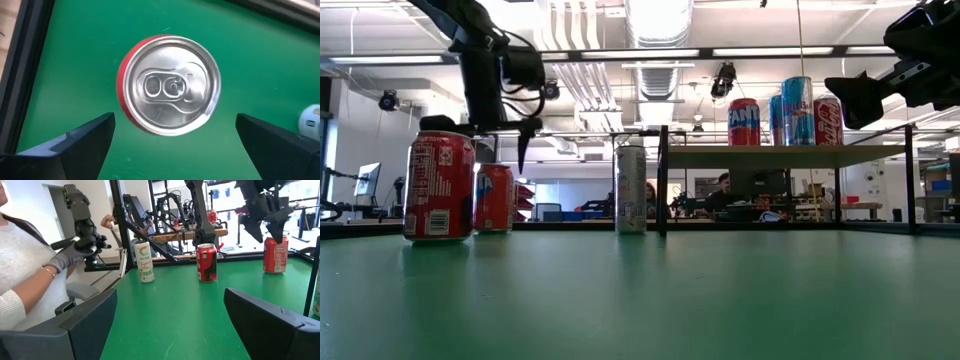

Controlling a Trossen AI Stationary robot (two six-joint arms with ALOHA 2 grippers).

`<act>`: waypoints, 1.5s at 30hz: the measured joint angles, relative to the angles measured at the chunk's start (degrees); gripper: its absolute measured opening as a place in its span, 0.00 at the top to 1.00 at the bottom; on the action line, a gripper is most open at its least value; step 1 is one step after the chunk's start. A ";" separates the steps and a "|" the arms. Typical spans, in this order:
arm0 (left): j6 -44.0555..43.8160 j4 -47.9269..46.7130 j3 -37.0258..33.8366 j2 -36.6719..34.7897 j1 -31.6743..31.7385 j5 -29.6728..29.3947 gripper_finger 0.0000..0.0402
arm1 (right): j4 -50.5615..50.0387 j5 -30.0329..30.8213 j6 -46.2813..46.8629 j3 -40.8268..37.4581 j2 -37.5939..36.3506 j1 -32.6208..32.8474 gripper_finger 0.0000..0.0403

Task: Place canned beverage on shelf
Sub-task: Put the red soda can on the shelf aligned with the other red soda can

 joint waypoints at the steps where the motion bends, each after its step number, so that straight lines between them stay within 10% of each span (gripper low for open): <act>1: 0.10 -0.03 0.00 0.63 -0.01 -0.13 0.00 | 0.00 0.00 -0.02 0.00 0.00 0.02 0.11; 21: 12.05 2.98 0.00 6.77 0.53 -6.53 0.01 | 0.00 0.00 0.00 0.00 0.00 0.02 0.11; 30: 23.94 4.70 0.00 6.86 1.11 -7.76 0.16 | 0.00 0.00 -0.02 0.00 0.00 0.02 0.11; 45: 16.60 4.91 1.06 6.93 1.25 -3.03 0.28 | 0.00 -0.02 -0.02 0.00 0.00 0.00 0.11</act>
